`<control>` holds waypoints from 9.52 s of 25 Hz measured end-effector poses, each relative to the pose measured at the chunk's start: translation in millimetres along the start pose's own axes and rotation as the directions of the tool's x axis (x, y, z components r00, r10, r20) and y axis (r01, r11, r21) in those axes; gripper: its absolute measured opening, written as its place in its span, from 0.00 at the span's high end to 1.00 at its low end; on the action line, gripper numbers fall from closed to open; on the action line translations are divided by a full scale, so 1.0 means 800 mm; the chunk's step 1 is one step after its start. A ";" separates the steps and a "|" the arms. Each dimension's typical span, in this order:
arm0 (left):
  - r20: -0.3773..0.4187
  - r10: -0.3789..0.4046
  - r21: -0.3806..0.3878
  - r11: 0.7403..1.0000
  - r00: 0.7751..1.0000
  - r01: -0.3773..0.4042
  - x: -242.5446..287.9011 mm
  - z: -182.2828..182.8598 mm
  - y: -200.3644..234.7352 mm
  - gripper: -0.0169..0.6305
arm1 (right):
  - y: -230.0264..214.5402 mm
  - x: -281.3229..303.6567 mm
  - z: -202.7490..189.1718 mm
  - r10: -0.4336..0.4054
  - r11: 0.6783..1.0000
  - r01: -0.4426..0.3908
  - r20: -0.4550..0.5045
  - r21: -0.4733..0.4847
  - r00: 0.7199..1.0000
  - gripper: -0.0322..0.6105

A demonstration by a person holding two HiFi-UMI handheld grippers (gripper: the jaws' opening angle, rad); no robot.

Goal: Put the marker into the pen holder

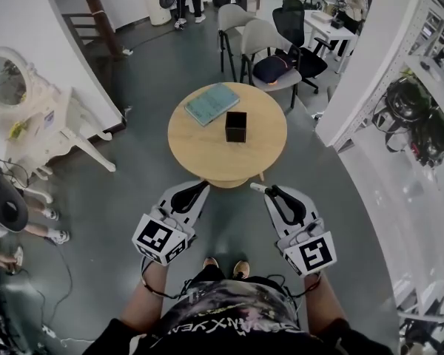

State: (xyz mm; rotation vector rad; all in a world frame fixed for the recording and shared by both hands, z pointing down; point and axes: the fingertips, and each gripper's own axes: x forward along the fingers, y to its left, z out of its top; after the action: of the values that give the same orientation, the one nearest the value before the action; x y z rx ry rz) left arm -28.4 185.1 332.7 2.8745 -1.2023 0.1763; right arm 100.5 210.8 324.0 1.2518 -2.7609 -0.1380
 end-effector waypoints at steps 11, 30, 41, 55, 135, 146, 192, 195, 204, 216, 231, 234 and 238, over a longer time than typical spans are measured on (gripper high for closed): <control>-0.010 0.019 0.010 1.000 1.000 -0.019 0.003 -0.003 -0.012 0.94 | -0.004 -0.004 -0.006 0.028 1.000 -0.028 0.016 0.005 0.999 0.84; -0.010 0.000 -0.020 1.000 1.000 0.000 0.081 -0.029 0.072 0.94 | -0.065 0.086 -0.034 0.004 1.000 -0.004 -0.010 0.001 1.000 0.84; -0.011 -0.028 -0.045 0.999 1.000 0.028 0.155 -0.039 0.169 0.94 | -0.121 0.189 -0.048 -0.007 1.000 0.007 -0.050 0.002 0.999 0.84; -0.011 -0.082 -0.079 0.994 0.997 0.081 0.233 -0.042 0.273 0.94 | -0.182 0.312 -0.047 -0.046 0.999 0.045 -0.076 -0.007 0.996 0.84; -0.045 -0.149 -0.144 0.979 0.988 0.141 0.406 -0.155 0.350 0.94 | -0.259 0.488 -0.317 -0.052 0.995 0.079 -0.392 0.053 0.919 0.84; -0.050 -0.149 -0.144 0.980 0.988 0.140 0.404 -0.157 0.348 0.94 | -0.256 0.495 -0.338 -0.051 0.996 0.079 -0.404 0.052 0.913 0.84; -0.071 -0.173 -0.106 0.981 0.982 0.165 0.385 -0.108 0.323 0.94 | -0.276 0.440 -0.160 -0.101 0.991 0.081 -0.199 -0.105 0.975 0.73; -0.073 -0.173 -0.115 0.980 0.982 0.164 0.380 -0.097 0.318 0.94 | -0.269 0.431 -0.138 -0.089 0.992 0.071 -0.185 -0.102 0.979 0.73; -0.068 -0.186 -0.109 0.978 0.980 0.178 0.368 -0.083 0.311 0.94 | -0.255 0.414 -0.100 -0.092 0.996 0.093 -0.102 -0.001 0.990 0.85; -0.043 -0.197 -0.109 0.975 0.979 0.192 0.367 -0.067 0.308 0.94 | -0.246 0.417 -0.108 -0.073 0.997 0.072 -0.143 -0.008 0.987 0.95; -0.037 -0.188 -0.110 0.977 0.981 0.183 0.360 -0.067 0.318 0.94 | -0.237 0.427 -0.102 -0.051 0.998 0.047 -0.139 -0.033 0.989 0.95; -0.035 -0.189 -0.107 0.977 0.981 0.184 0.360 -0.067 0.321 0.94 | -0.236 0.430 -0.099 -0.056 0.998 0.052 -0.131 -0.035 0.990 0.95; -0.027 -0.185 -0.110 0.977 0.982 0.181 0.360 -0.066 0.325 0.94 | -0.238 0.433 -0.095 -0.074 0.997 0.073 -0.113 -0.016 0.991 0.95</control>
State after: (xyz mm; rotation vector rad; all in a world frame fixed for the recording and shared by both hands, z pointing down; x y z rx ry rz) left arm -17.8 -198.1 411.0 2.8535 -0.9040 0.1559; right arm 25.3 -178.2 396.1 1.3159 -2.6162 -0.0861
